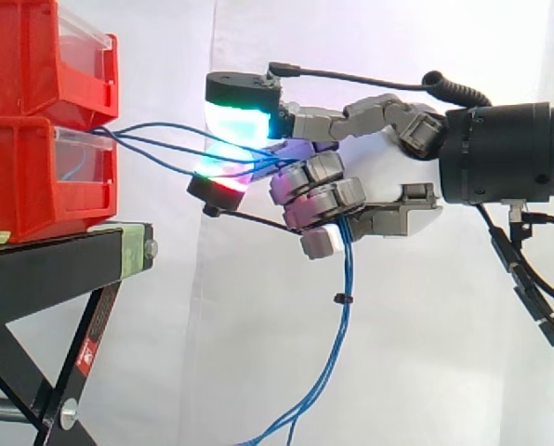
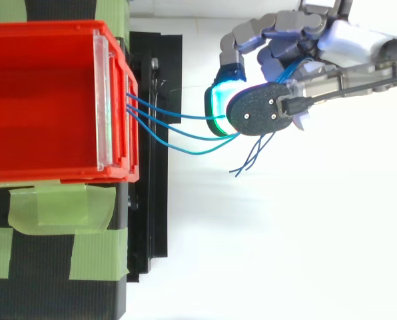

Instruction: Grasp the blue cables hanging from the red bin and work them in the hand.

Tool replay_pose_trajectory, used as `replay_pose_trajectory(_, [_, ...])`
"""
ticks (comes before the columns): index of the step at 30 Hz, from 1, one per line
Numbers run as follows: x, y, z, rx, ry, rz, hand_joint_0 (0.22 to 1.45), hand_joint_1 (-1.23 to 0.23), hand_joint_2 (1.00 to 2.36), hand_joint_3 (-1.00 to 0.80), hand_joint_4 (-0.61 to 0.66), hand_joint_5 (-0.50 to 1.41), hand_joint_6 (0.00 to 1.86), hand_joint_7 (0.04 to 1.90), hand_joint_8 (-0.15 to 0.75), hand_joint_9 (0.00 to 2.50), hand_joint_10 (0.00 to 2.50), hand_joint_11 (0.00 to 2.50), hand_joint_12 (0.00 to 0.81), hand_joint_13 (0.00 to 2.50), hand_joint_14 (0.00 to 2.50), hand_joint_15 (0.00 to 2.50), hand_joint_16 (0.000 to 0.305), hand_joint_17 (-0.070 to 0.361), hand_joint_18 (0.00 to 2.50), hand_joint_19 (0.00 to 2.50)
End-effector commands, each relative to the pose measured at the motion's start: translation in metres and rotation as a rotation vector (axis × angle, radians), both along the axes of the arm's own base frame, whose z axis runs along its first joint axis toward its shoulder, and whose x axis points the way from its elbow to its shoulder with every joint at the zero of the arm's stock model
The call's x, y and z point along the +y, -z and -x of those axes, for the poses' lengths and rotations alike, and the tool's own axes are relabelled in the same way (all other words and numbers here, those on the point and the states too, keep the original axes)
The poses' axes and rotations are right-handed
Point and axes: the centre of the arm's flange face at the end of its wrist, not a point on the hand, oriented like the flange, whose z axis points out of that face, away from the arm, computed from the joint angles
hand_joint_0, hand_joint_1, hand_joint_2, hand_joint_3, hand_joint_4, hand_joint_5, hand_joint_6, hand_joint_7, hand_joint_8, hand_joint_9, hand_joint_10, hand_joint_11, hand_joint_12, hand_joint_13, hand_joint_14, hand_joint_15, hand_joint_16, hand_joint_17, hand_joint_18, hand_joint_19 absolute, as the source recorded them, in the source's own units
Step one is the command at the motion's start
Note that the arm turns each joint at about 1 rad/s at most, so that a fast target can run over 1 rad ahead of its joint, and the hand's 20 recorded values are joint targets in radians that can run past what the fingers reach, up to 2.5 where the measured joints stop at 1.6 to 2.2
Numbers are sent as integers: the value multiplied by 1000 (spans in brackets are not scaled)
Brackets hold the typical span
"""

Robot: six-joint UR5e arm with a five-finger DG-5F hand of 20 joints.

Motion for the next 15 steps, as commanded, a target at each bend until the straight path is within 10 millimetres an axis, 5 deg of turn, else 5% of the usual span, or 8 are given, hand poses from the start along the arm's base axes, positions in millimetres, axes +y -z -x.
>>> replay_pose_trajectory(1, [0, 0, 0, 0, 0, 0, 950, -587, 1024, -229, 234, 224, 643, 1333, 460, 640, 2500, 2500, 549, 965, 2500, 1791, 42, 94, 1383, 825])
replay_pose_trajectory(15, [-1, 0, 0, 0, 1, 0, 951, -587, 1024, -229, 233, 225, 645, 1322, 459, 637, 2500, 2500, 551, 969, 2500, 1804, 42, 94, 1376, 840])
